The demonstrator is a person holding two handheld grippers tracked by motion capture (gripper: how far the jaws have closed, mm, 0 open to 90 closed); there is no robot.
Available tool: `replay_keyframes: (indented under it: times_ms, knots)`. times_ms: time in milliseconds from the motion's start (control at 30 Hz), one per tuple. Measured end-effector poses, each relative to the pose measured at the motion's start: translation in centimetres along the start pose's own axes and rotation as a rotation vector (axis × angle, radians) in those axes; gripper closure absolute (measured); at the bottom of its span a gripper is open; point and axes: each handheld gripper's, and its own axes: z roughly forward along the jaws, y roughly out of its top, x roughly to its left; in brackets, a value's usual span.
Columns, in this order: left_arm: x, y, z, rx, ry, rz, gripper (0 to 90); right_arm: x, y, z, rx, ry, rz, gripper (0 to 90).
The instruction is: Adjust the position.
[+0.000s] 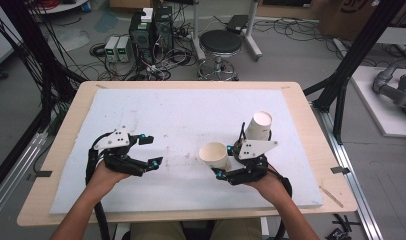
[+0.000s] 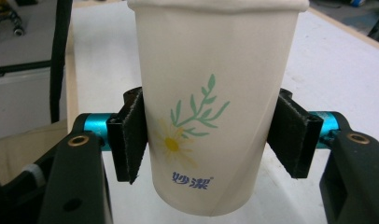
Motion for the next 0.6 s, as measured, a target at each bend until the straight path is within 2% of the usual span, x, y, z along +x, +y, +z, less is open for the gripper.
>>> replay_keyframes:
  times_ms: [100, 200, 300, 500, 600]
  knots:
    - [0.0, -1.1, -0.3, -0.040, 0.034, -0.019, 19.3, 0.1, -0.7, -0.3, -0.044, -0.035, 0.017, 35.7]
    - [0.1, -1.9, -0.5, -0.057, 0.055, -0.033, 19.4, 0.0, -1.4, -0.6, -0.090, -0.051, 0.047, 35.8]
    - [0.2, -2.8, -0.6, -0.064, 0.065, -0.055, 19.4, -0.1, -1.9, -0.8, -0.114, -0.071, 0.068, 35.7]
    - [0.5, -4.1, -1.2, -0.063, 0.104, -0.062, 19.5, -0.2, -2.3, -0.9, -0.141, -0.096, 0.079, 35.8]
    - [0.8, -4.5, -1.8, -0.085, 0.126, -0.074, 19.5, -0.2, -2.3, -0.9, -0.162, -0.100, 0.099, 35.8]
